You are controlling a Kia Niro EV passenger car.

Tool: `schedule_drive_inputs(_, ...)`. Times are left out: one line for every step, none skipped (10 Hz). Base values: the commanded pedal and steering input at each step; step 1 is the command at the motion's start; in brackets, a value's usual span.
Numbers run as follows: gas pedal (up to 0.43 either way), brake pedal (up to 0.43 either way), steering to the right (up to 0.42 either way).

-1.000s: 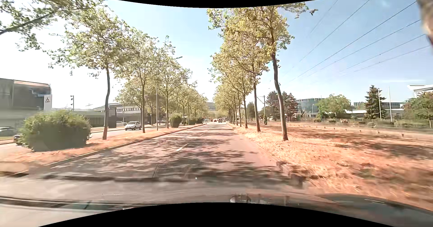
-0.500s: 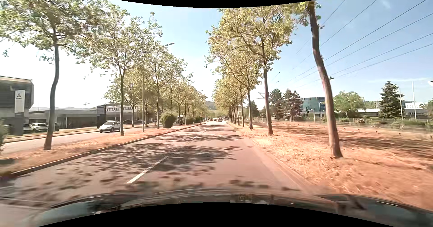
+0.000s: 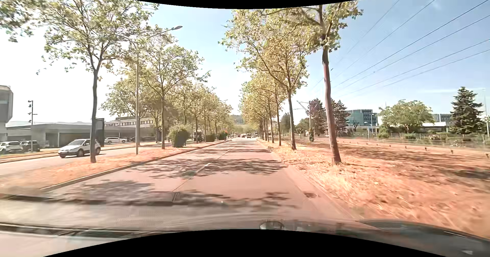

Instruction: Follow the waypoints while adhering to traffic rules and regulations

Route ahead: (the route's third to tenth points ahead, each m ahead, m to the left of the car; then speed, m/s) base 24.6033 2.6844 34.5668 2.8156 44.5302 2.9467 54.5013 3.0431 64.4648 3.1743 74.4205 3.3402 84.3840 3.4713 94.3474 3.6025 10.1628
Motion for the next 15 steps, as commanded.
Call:
schedule_drive_inputs(0.197, 0.0, -0.005)
schedule_drive_inputs(0.197, 0.0, -0.006)
schedule_drive_inputs(0.197, 0.0, -0.006)
schedule_drive_inputs(0.197, 0.0, -0.006)
schedule_drive_inputs(0.197, 0.0, -0.006)
schedule_drive_inputs(0.197, 0.0, -0.006)
schedule_drive_inputs(0.197, 0.0, -0.006)
schedule_drive_inputs(0.189, 0.0, -0.006)
schedule_drive_inputs(0.189, 0.0, -0.006)
schedule_drive_inputs(0.177, 0.0, -0.005)
schedule_drive_inputs(0.177, 0.0, -0.005)
schedule_drive_inputs(0.169, 0.0, -0.005)
schedule_drive_inputs(0.169, 0.0, -0.004)
schedule_drive_inputs(0.169, 0.0, -0.004)
schedule_drive_inputs(0.169, 0.0, -0.005)
